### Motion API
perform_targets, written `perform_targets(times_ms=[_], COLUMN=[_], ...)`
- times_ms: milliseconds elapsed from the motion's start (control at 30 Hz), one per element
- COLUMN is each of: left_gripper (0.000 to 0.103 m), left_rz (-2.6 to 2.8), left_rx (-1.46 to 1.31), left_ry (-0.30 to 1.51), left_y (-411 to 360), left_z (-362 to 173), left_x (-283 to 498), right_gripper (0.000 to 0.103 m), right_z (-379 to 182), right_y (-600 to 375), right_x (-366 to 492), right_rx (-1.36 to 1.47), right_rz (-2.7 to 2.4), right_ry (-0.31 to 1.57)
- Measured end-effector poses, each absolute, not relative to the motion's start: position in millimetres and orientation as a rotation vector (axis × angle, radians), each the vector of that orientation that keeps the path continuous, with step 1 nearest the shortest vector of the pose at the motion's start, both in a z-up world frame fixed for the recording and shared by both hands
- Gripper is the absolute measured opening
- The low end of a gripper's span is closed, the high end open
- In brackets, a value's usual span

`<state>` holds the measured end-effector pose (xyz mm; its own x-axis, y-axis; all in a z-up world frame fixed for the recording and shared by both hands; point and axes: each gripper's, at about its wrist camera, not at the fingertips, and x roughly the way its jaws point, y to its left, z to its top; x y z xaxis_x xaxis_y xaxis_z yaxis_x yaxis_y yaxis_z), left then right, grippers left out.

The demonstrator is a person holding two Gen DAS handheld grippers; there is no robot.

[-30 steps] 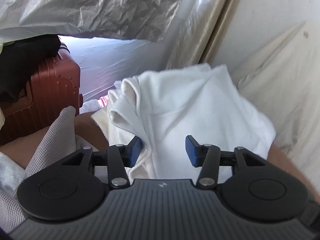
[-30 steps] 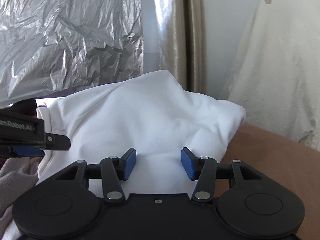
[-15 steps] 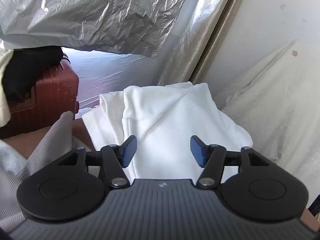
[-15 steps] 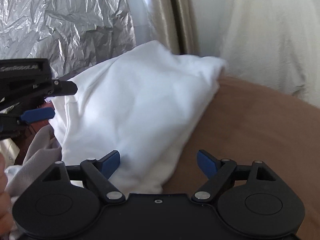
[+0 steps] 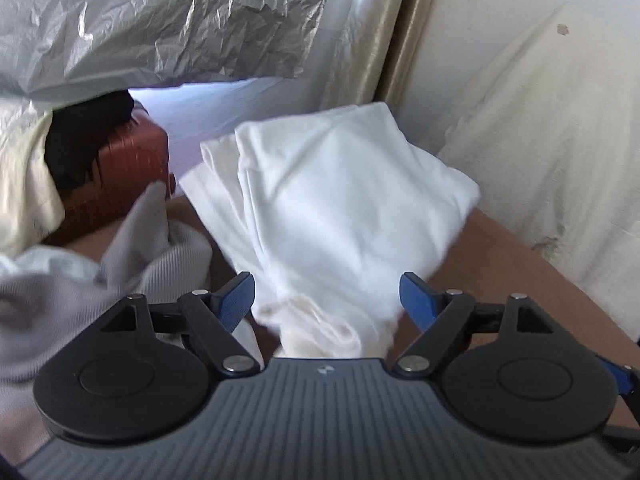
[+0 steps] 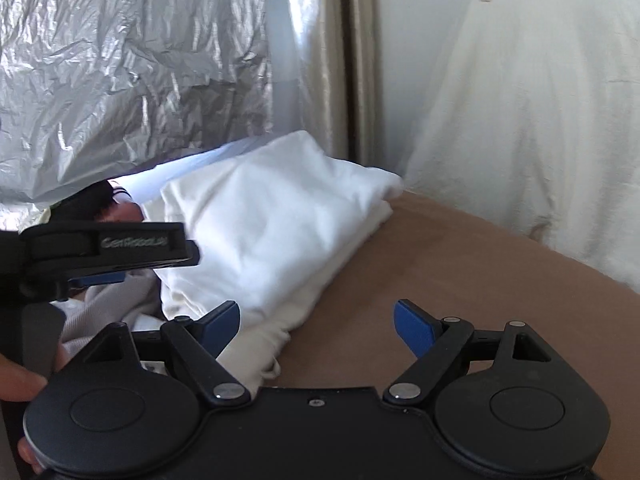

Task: Fold clothes

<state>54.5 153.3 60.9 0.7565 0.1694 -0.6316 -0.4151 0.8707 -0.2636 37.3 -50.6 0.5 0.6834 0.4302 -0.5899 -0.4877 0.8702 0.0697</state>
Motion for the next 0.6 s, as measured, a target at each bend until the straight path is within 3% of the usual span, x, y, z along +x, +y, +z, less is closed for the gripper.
perform_targets(times_ms=[300, 600], left_gripper=[0.08, 0.083], left_rz=[0.278, 0.215], left_rx=[-0.366, -0.373], left_ry=[0.641, 0.598], left_y=[107.9, 67.8], left_z=[72.7, 77.9], left_x=[18.2, -15.2], right_gripper=[0.088, 0.088], right_z=[0.3, 17.9], right_y=[-82.4, -107.6], right_x=[6.1, -30.9], right_rx=[0.006, -0.066], right_rz=[0.399, 0.339], right_ry=[0.671, 0.627])
